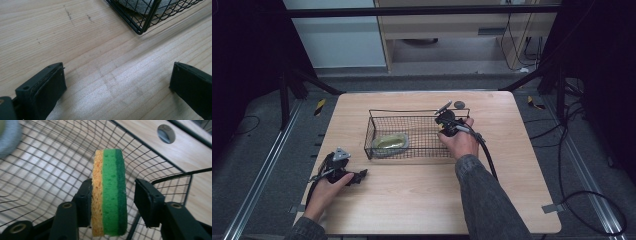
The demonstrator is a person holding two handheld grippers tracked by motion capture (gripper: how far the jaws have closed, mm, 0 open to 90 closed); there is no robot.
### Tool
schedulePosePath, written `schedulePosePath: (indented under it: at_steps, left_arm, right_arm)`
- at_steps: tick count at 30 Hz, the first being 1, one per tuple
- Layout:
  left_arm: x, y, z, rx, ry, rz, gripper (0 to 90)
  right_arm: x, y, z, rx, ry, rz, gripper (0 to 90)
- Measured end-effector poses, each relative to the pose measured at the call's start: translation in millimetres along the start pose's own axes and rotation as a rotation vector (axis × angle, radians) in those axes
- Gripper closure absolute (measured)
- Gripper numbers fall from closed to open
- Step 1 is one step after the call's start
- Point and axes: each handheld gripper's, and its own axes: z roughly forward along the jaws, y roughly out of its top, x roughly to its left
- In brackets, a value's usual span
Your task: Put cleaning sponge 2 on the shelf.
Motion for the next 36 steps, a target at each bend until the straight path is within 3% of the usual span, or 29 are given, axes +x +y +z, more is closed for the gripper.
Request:
schedulePosePath:
  at_steps: [8,17,24,26,31,36]
  left_arm:
    - [0.0,0.0,0.0,0.000,0.000,0.000,0.0]
    - [0.2,0.1,0.0,0.000,0.001,0.003,0.0]
    - [0.2,0.1,0.0,0.000,0.001,0.003,0.0]
    - [0.2,0.1,0.0,0.000,0.001,0.003,0.0]
    - [0.0,0.0,0.0,0.000,0.000,0.000,0.0]
    - [0.3,0.1,-0.1,0.000,0.000,0.003,0.0]
  right_arm:
    - [6.4,1.7,-14.2,-0.026,0.046,0.023,39.8]
    - [8.8,2.6,-24.8,-0.055,0.054,0.021,33.0]
    - [2.8,1.2,-28.1,-0.082,0.038,0.029,22.3]
    - [-0.2,0.8,-29.4,-0.105,0.033,0.033,15.2]
    - [-6.2,-1.5,-36.4,-0.135,0.063,0.056,8.4]
    - [-15.9,-8.8,-44.9,-0.171,0.071,0.073,8.0]
